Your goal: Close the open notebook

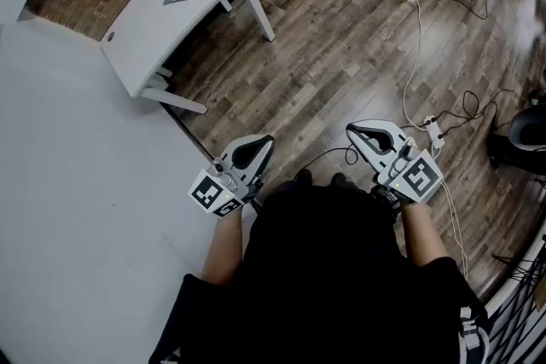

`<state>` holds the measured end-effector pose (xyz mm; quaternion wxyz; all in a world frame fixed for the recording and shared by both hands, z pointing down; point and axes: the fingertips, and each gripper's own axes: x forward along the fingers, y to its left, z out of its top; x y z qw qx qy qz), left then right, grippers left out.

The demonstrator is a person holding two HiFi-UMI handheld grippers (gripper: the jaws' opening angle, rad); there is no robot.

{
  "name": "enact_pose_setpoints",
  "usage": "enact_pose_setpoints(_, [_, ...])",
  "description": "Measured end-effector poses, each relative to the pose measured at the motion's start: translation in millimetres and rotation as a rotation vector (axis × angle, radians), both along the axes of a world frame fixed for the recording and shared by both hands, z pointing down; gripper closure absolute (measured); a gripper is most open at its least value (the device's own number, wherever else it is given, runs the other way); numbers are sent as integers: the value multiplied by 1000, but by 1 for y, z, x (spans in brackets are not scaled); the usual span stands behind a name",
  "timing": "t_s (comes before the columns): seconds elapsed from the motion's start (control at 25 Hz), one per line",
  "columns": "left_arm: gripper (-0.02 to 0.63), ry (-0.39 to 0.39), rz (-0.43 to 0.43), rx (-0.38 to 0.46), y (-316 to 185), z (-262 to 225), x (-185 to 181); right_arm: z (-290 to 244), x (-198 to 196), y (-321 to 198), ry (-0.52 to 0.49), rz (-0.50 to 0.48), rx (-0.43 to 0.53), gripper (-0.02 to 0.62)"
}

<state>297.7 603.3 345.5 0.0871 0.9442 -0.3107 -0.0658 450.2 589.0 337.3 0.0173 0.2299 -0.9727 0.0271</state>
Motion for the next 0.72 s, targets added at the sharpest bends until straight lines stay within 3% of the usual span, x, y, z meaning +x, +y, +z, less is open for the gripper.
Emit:
enact_pose_setpoints(0.36, [589,-6,-6,-7,-13,3,41,10,40,-6,-47,-27,-51,588])
enact_pose_setpoints(0.52, [589,7,-43,-49,-13,16,44,8,60,-13,-110,1,-34,588])
enact_pose_setpoints(0.72, [589,-13,-86,-91,-10,26,42,29,60,-18,-113,-61,-93,588])
